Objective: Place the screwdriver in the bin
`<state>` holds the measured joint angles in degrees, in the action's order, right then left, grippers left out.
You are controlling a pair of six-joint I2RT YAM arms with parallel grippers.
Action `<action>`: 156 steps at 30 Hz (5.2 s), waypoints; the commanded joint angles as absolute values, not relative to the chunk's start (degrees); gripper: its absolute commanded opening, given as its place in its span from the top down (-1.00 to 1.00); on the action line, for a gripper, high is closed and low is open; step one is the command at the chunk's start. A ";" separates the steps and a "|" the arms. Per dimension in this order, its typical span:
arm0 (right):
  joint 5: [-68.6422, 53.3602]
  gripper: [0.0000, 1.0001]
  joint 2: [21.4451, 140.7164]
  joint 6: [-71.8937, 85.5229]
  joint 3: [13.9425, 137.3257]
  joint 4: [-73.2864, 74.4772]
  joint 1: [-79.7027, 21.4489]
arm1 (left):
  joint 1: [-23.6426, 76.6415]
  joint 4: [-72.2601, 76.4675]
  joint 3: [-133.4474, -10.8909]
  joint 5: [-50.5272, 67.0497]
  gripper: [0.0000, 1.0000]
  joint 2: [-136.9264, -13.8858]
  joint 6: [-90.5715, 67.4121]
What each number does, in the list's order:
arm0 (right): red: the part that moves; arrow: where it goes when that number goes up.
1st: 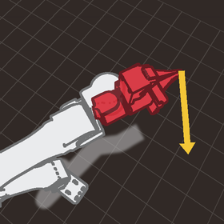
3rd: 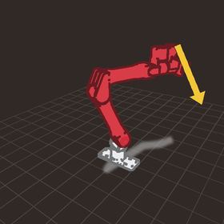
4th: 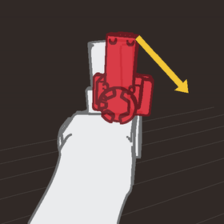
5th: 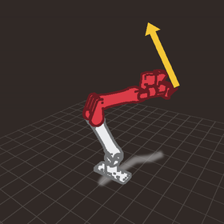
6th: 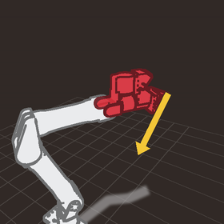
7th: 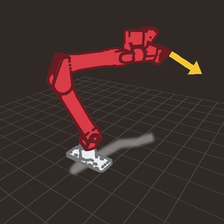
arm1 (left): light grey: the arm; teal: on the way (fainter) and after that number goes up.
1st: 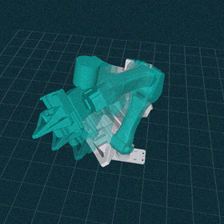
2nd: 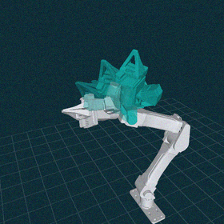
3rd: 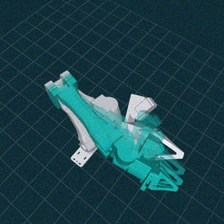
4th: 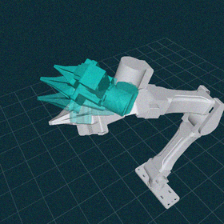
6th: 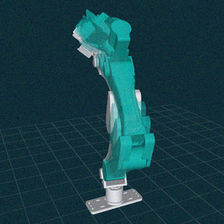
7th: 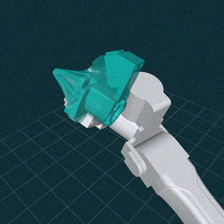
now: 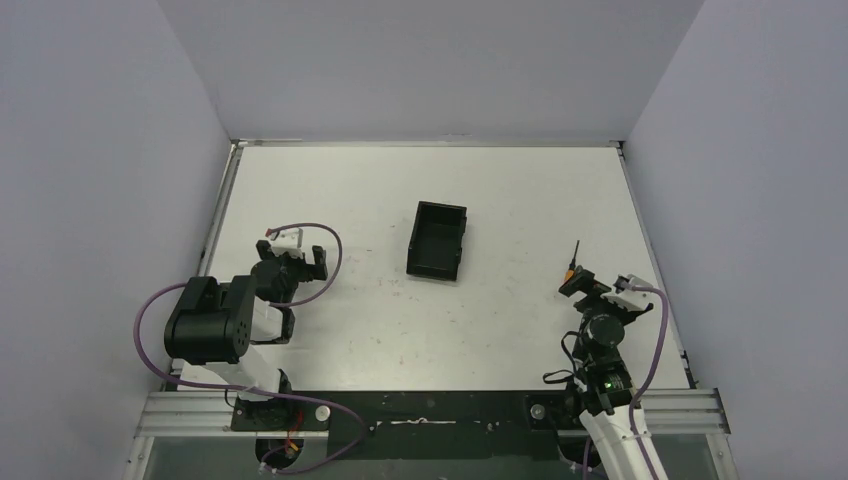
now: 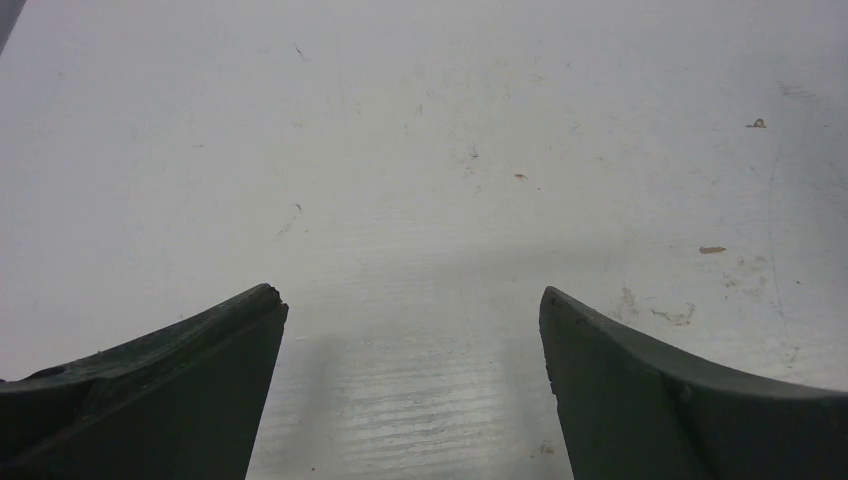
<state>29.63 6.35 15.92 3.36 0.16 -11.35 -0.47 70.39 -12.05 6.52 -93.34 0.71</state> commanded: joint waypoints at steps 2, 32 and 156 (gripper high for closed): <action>30.95 -1.00 6.31 17.71 5.74 -0.26 -11.80 | -0.44 73.43 -12.83 7.38 -0.94 -92.60 1.04; 7.31 -0.96 93.04 19.05 56.23 26.23 -0.46 | -0.44 73.50 -12.83 7.38 -0.94 -92.67 1.04; 20.84 -1.00 46.94 22.57 15.67 -12.99 -9.44 | -0.44 73.42 -12.88 7.45 -0.95 -92.65 1.01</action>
<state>18.70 50.81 23.14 16.62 -3.29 -9.76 -0.47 70.50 -12.05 6.55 -93.34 0.73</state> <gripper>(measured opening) 0.999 0.971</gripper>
